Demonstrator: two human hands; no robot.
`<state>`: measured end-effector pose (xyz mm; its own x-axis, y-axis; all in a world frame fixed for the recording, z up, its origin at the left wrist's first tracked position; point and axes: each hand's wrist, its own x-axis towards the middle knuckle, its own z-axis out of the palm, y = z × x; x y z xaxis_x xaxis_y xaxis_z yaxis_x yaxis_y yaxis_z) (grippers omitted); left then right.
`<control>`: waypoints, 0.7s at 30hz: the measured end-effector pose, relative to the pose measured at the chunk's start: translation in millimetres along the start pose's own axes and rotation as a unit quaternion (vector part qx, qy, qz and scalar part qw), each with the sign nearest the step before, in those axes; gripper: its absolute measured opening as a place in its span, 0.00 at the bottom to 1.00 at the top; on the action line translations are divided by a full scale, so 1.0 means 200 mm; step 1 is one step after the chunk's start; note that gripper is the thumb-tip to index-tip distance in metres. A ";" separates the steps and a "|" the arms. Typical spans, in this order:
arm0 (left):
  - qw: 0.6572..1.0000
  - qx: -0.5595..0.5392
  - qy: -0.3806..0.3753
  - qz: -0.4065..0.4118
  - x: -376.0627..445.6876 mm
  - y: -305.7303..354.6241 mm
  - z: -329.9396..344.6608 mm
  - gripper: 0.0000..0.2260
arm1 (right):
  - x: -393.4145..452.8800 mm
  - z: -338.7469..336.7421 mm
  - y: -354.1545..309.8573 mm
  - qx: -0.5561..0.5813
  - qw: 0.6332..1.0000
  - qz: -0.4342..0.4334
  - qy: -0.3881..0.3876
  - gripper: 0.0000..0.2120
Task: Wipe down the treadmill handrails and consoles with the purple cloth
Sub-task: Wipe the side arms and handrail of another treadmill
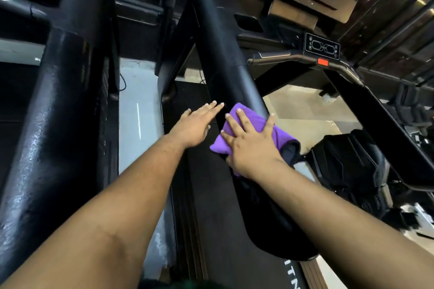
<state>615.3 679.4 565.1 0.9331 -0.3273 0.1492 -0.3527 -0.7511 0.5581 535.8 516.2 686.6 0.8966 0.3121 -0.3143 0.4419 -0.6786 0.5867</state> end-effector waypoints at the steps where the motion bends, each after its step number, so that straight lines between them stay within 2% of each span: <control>1: 1.000 -0.003 0.004 0.004 0.00 -0.01 -0.01 0.35 | 0.04 -0.01 -0.03 -0.032 0.999 0.001 -0.002 0.32; 4: 1.000 -0.007 0.014 0.002 0.00 0.00 0.00 0.35 | -0.01 0.04 -0.12 -0.098 0.995 -0.023 -0.009 0.33; 7: 1.000 -0.027 0.005 0.002 0.00 0.05 0.02 0.33 | -0.26 0.15 -0.22 -0.131 0.987 -0.075 -0.045 0.32; 9: 0.999 -0.042 0.016 -0.001 0.01 0.07 0.01 0.30 | -0.45 0.21 -0.27 -0.126 0.986 -0.086 -0.066 0.32; 11: 0.999 -0.042 0.034 -0.009 0.03 0.10 -0.02 0.26 | -0.57 0.26 -0.27 -0.076 0.993 -0.079 -0.034 0.33; 14: 0.997 -0.045 0.053 -0.020 0.05 0.17 -0.06 0.24 | -0.64 0.24 -0.19 0.010 0.998 0.006 0.056 0.33; 18: 0.996 -0.052 0.066 -0.023 0.03 0.24 -0.05 0.26 | -0.54 0.14 -0.10 0.085 0.986 0.134 0.042 0.37; 21: 0.995 -0.068 0.064 -0.025 0.00 0.25 -0.02 0.27 | -0.65 0.18 -0.17 0.081 0.981 0.170 0.046 0.37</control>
<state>598.1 644.2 597.4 0.9535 -0.2097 0.2165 -0.3013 -0.6772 0.6712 403.6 475.0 679.6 0.9935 0.1037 -0.0479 0.1135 -0.8485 0.5169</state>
